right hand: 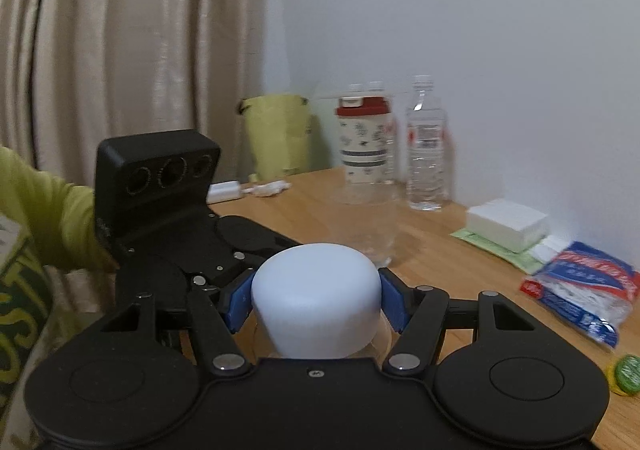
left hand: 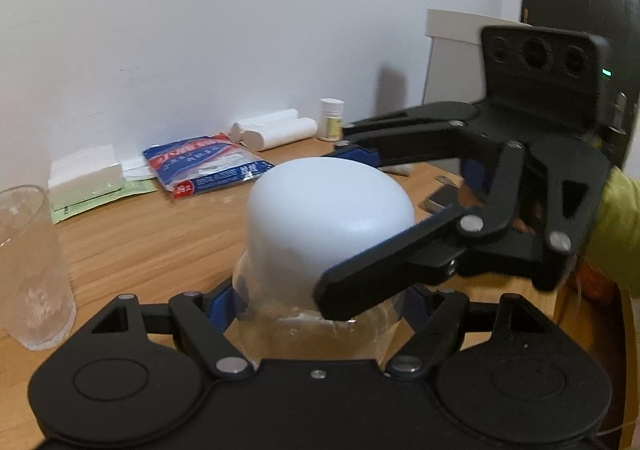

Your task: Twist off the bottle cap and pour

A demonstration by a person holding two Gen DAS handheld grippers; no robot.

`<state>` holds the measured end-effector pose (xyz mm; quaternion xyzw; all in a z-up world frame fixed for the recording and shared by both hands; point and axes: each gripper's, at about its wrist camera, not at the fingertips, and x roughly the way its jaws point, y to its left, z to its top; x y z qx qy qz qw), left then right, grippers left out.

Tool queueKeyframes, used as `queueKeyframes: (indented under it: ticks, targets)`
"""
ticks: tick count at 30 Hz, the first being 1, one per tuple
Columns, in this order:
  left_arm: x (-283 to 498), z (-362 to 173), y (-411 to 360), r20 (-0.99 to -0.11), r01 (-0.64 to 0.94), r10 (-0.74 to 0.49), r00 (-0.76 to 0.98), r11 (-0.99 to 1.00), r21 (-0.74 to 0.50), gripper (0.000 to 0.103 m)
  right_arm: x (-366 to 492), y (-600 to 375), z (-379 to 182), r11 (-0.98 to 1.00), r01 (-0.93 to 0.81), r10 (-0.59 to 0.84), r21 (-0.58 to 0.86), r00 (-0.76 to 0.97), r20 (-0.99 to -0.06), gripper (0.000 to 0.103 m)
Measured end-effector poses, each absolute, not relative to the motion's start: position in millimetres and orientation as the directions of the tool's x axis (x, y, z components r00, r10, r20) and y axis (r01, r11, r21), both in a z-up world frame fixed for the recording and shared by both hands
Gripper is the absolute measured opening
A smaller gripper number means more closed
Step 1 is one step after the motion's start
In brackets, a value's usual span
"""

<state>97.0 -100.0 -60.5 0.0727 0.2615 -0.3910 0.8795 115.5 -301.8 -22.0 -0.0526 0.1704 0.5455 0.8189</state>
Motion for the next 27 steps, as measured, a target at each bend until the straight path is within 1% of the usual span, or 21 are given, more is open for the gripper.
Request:
queueKeyframes:
  ticks: [2,3,5,7,8,9,13,15,17,19,20,22,27]
  targets:
    - [97,-61,-100,-0.516,0.722,-0.651,0.557,0.687,-0.087,0.079,117,-302,-23,0.392,-0.913,0.881,0.112,0.337,-0.331,0.070]
    - [97,-62,-99,-0.515,0.720,-0.652,0.556,0.688,-0.093,0.079,114,-299,-22,0.428,-0.895,0.867,0.124,0.368,-0.336,0.070]
    - [96,-63,-100,-0.509,0.721,-0.655,0.558,0.687,-0.094,0.079,103,-294,-21,0.480,-0.872,0.839,0.092,0.426,-0.339,0.070]
    - [92,-64,-103,-0.502,0.702,-0.638,0.583,0.707,-0.084,0.079,93,-291,-19,0.567,-0.815,0.801,0.117,0.513,-0.308,0.072]
    - [91,-64,-103,-0.501,0.695,-0.634,0.589,0.714,-0.086,0.079,88,-290,-18,0.598,-0.791,0.784,0.130,0.542,-0.303,0.074]
    - [91,-64,-104,-0.501,0.689,-0.630,0.594,0.720,-0.089,0.079,84,-288,-17,0.628,-0.765,0.763,0.141,0.572,-0.300,0.075]
    - [88,-64,-110,-0.500,0.647,-0.591,0.634,0.759,-0.077,0.079,60,-273,-12,0.769,-0.629,0.626,0.112,0.707,-0.328,0.074]
    - [86,-62,-110,-0.502,0.633,-0.580,0.642,0.770,-0.080,0.079,55,-269,-10,0.789,-0.604,0.603,0.110,0.729,-0.324,0.075]
    - [84,-62,-111,-0.499,0.624,-0.572,0.651,0.778,-0.077,0.079,49,-259,-7,0.834,-0.548,0.532,0.061,0.771,-0.349,0.075]
    - [82,-61,-111,-0.496,0.618,-0.567,0.658,0.783,-0.075,0.079,47,-256,-7,0.835,-0.548,0.528,0.048,0.775,-0.347,0.074]
    - [81,-61,-111,-0.496,0.616,-0.565,0.659,0.784,-0.075,0.079,47,-252,-6,0.849,-0.528,0.504,0.039,0.784,-0.363,0.074]
    - [80,-60,-112,-0.497,0.611,-0.560,0.663,0.788,-0.073,0.079,48,-249,-6,0.862,-0.506,0.478,0.029,0.792,-0.379,0.069]
    - [81,-60,-113,-0.497,0.601,-0.552,0.669,0.796,-0.074,0.079,52,-239,-6,0.886,-0.463,0.432,0.021,0.810,-0.396,0.069]
